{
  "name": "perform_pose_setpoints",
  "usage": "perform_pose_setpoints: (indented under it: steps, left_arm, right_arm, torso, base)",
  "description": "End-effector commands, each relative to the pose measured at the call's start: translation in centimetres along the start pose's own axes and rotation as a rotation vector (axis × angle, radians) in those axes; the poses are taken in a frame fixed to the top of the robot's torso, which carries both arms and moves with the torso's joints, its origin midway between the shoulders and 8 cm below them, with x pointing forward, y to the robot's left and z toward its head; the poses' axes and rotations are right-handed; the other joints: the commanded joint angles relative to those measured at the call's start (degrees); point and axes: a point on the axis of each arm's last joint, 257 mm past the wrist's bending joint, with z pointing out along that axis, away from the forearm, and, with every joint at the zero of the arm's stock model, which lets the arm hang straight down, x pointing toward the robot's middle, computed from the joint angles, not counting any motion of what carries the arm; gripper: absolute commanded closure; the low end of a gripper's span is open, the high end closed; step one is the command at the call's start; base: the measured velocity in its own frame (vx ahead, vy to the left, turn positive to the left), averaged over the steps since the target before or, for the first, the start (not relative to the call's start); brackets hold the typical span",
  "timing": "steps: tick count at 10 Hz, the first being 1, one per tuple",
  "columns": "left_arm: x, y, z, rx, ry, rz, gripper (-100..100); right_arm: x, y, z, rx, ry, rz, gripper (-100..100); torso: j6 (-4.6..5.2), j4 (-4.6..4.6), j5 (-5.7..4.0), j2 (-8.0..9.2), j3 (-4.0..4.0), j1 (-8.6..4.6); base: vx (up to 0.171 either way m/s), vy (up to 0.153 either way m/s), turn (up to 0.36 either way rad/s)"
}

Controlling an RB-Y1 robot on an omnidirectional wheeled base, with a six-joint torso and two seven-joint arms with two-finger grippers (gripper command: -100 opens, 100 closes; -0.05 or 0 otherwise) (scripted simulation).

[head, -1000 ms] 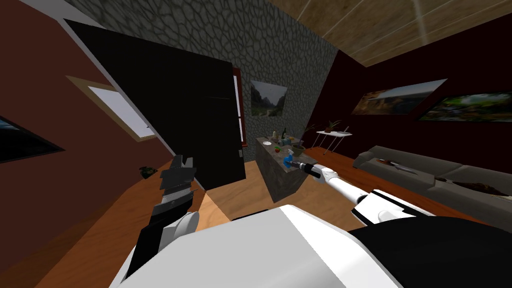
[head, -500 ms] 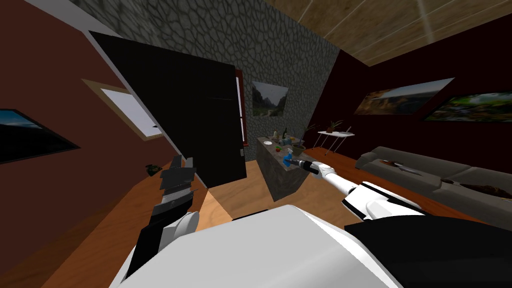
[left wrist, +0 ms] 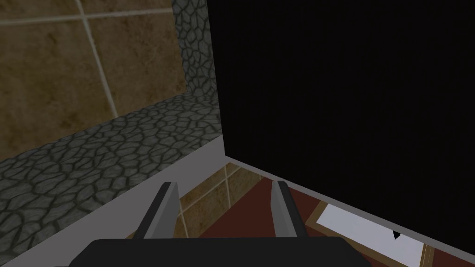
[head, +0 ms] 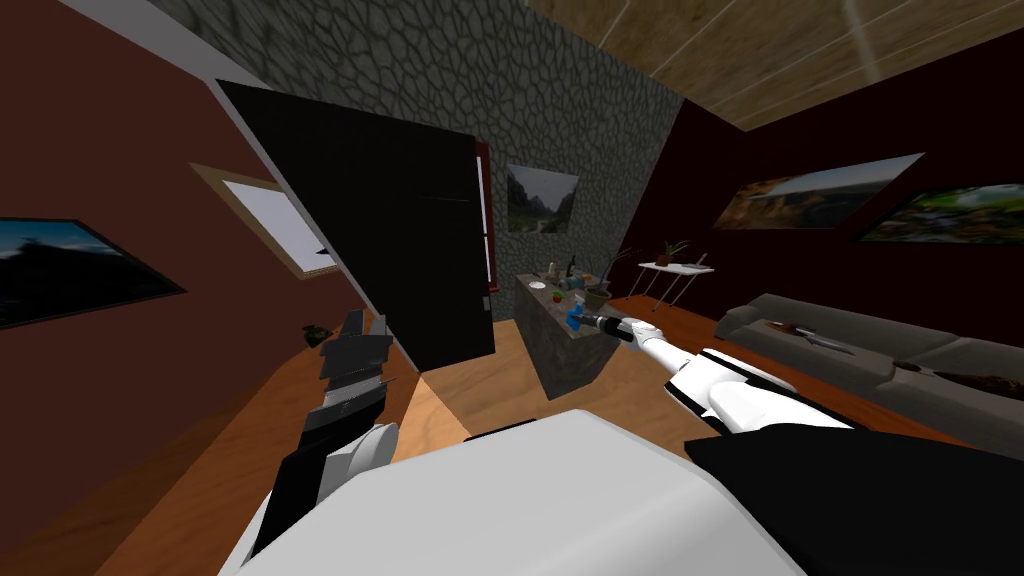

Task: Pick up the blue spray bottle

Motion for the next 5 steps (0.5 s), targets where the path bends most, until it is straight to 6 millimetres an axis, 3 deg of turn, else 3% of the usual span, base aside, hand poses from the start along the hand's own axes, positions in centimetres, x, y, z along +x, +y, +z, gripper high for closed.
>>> perform_pose_setpoints:
  steps: [1, 4, 5]
  left_arm:
    - [0.0, 0.0, 0.0, 0.000, 0.000, 0.000, 0]
    - [0.0, 0.0, 0.0, 0.000, 0.000, 0.000, 0]
    - [0.0, 0.0, 0.0, 0.000, 0.000, 0.000, 0]
  right_arm:
    - [0.1, 0.8, 0.7, -0.027, 0.020, -0.007, -100]
    - [-2.8, -1.3, 1.0, 0.025, -0.011, -0.003, -100]
    - [-2.2, -0.8, 1.1, 0.012, -0.005, -0.005, -100]
  torso:
    - [0.00, 0.00, 0.00, 0.00, 0.00, 0.00]
    - [0.00, 0.03, 0.01, 0.13, 0.08, 0.01]
    - [0.00, 0.00, -0.01, -0.01, -0.01, -0.01]
  base:
    - [-0.076, 0.032, 0.104]
    - [-0.061, 0.013, 0.021]
    - [0.000, 0.000, 0.000]
